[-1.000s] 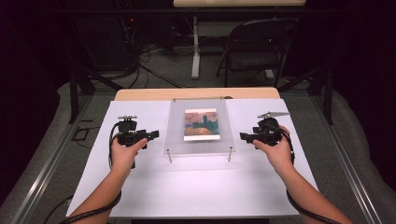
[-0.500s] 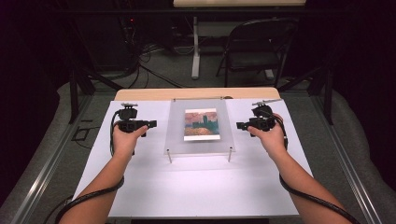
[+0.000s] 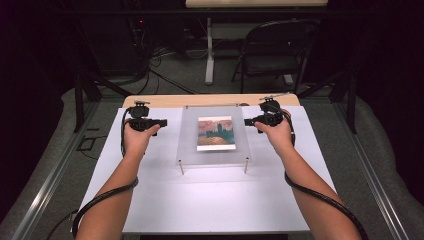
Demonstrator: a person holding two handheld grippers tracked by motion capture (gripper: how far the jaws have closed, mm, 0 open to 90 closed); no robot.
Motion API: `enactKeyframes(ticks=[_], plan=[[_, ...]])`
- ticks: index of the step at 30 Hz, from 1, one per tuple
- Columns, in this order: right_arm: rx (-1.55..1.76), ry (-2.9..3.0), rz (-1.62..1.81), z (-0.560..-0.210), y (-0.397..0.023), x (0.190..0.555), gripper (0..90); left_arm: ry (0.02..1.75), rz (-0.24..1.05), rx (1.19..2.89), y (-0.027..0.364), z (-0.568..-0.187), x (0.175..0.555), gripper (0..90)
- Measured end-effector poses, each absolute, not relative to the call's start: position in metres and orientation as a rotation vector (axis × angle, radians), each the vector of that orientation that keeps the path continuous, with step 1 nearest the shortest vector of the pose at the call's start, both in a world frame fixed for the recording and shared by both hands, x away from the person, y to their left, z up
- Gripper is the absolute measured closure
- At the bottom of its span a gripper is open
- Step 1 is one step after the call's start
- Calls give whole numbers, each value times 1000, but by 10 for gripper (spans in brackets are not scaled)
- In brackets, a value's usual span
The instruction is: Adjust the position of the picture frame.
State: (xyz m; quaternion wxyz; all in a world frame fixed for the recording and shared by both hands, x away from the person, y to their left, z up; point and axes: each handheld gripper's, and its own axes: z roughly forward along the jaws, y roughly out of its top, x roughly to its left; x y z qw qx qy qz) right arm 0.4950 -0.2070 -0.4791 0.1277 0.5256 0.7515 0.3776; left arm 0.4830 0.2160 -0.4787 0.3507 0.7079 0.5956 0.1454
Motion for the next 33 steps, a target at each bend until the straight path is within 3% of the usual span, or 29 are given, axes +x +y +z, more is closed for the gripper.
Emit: enactKeyframes(ticks=[20, 33], plan=[[1615, 2176, 1142, -505, -195, 521, 366, 1518, 233, 1827, 172, -496, 518, 338], [1643, 2201, 1180, -513, -183, 523, 362, 1495, 139, 1852, 148, -518, 521, 339]])
